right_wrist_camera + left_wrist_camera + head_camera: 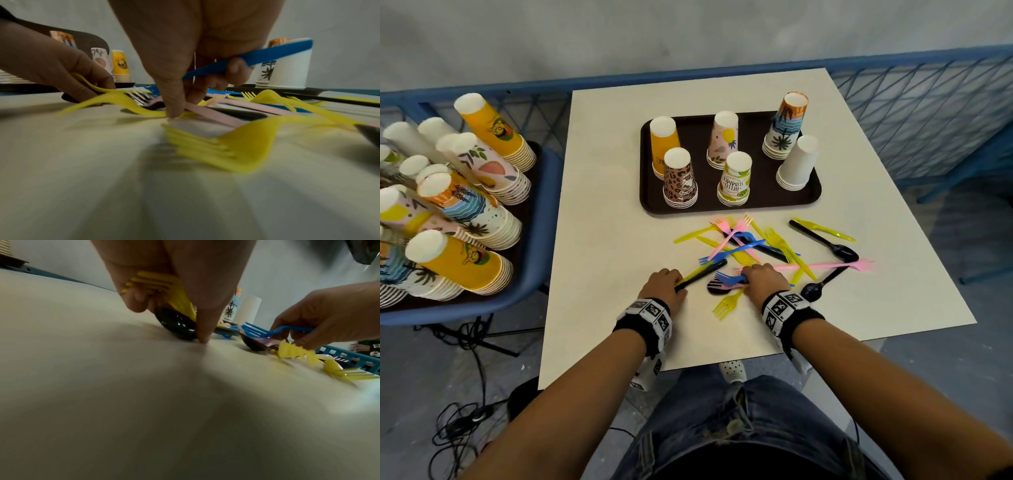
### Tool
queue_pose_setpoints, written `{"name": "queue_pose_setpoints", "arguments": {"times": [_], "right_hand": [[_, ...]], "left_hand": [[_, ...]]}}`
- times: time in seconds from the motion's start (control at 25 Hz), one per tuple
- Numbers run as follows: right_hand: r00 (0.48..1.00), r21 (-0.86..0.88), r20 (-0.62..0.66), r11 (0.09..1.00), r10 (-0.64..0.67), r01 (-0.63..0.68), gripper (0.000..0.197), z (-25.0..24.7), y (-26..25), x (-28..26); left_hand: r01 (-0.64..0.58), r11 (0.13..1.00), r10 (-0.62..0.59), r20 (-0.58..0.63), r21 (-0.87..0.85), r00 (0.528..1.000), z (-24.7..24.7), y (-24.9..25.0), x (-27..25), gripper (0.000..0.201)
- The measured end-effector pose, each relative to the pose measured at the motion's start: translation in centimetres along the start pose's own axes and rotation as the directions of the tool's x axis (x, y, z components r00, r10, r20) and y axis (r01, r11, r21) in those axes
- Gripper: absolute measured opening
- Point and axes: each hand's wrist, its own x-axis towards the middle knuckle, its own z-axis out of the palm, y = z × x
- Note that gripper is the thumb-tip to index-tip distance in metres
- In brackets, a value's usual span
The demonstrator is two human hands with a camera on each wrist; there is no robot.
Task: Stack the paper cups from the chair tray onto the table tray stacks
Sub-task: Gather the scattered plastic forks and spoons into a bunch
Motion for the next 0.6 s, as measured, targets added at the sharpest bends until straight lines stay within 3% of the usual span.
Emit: {"name": "queue_pose_setpoints", "arguments": {"times": [0.16, 0.36, 0.6], "right_hand": [[0.998, -0.090, -0.007, 0.994, -0.065, 0.064, 0.034, -0.3, -0.4, 0.5], [0.986, -0.158, -0.011, 0.974, -0.164, 0.160, 0.040, -1.7, -0.8, -0.6], [0.974, -0.094, 0.154, 0.979, -0.164, 0.179, 0.050, -1.4, 0.0, -1.6]], "left_hand": [[0.053, 0.999, -0.054, 0.042, 0.011, 0.998, -0.1, -1.1, 0.0, 0.030], [0.057, 0.990, -0.046, 0.084, -0.129, 0.995, -1.0, -2.4, -0.6, 0.010], [-0.042, 0.970, 0.026, -0.069, -0.241, 0.997, -3.5, 0.0, -0.3, 0.034]]}}
